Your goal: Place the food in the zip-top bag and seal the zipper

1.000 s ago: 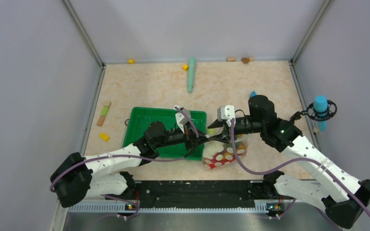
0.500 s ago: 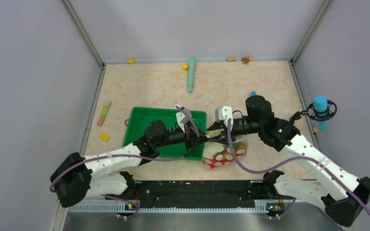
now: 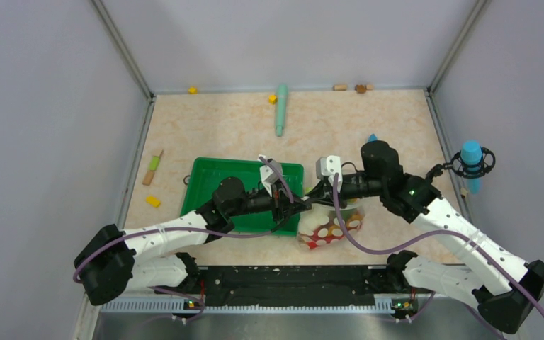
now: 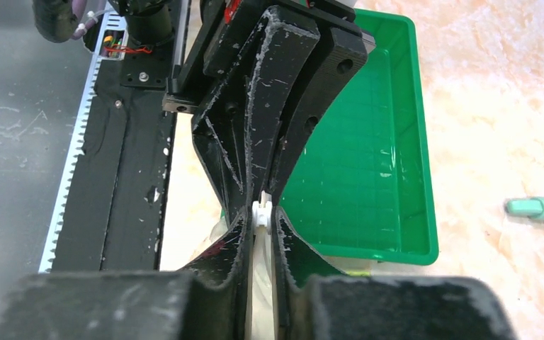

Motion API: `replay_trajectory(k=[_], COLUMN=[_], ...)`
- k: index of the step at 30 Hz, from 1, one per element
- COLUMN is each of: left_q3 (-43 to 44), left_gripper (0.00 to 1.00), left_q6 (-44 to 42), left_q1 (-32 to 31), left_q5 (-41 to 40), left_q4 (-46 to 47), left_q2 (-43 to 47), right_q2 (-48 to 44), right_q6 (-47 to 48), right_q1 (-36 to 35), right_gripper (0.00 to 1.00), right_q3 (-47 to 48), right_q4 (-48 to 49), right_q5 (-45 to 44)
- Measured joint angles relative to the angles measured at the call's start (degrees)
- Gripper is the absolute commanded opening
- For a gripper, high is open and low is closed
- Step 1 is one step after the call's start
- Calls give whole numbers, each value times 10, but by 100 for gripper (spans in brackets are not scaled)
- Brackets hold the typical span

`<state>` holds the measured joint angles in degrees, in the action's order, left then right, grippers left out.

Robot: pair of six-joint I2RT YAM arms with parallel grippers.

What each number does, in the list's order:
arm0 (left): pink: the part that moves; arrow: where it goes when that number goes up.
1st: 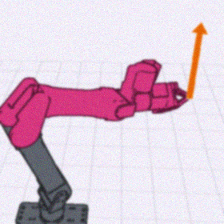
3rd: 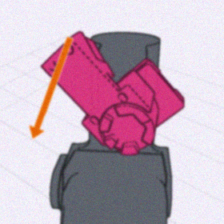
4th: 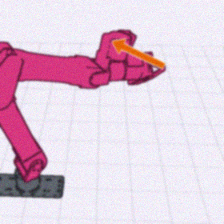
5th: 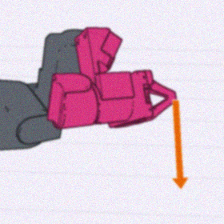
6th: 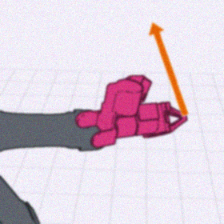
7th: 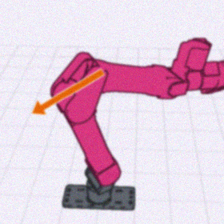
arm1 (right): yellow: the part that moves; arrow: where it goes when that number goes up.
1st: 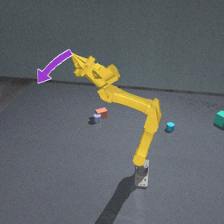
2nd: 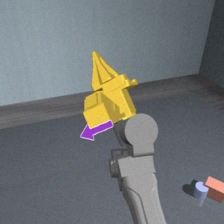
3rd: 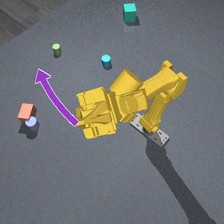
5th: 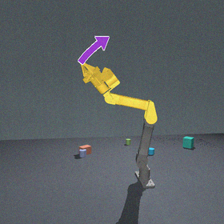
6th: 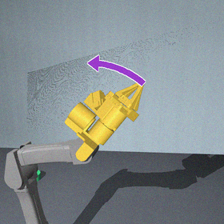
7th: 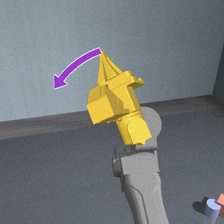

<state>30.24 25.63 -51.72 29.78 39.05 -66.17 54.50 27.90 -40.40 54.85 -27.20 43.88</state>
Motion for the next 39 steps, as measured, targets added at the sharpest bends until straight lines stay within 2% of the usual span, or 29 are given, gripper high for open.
replay_trajectory(k=[7, 8, 9, 11, 13, 15, 16, 19, 20, 21, 32, 39], left_q3=[0, 0, 0, 1, 3, 6, 7, 12, 14, 16, 14, -39], left_gripper=[0, 5, 16, 29, 35, 36, 35, 22, 13, 0, 0, 0], left_q6=[-5, -6, -8, -14, -17, -22, -24, -33, -35, -37, -48, -45], left_q1=[1, 1, 1, 1, 0, 0, 0, 0, 0, 1, 0, -1], left_q5=[24, 26, 29, 30, 30, 30, 30, 30, 29, 28, 5, -53], left_q4=[-3, -3, -3, -5, -7, -7, -8, -11, -14, -18, -23, -18], left_q2=[0, 0, 0, 0, 0, 0, 0, 0, 0, 0, 5, 73], right_q2=[0, 0, 0, 0, 0, 0, 0, 0, 0, 0, 0, -8], right_q6=[-4, -5, -7, -9, -11, -13, -14, -19, -21, -22, -29, -35], right_q1=[0, 0, 0, 0, 0, 0, 0, 0, 0, 0, -3, -9], right_gripper=[0, 0, 0, 0, 0, 0, 0, 0, 0, 0, 0, 0], right_q3=[0, 0, 0, 0, 0, 0, 0, 0, 0, 0, 0, -2], right_q4=[2, 2, 2, 2, 3, 7, 9, 11, 11, 12, 15, 10], right_q5=[-4, -4, -3, -3, -3, -2, -2, 0, 2, 3, -23, -66])
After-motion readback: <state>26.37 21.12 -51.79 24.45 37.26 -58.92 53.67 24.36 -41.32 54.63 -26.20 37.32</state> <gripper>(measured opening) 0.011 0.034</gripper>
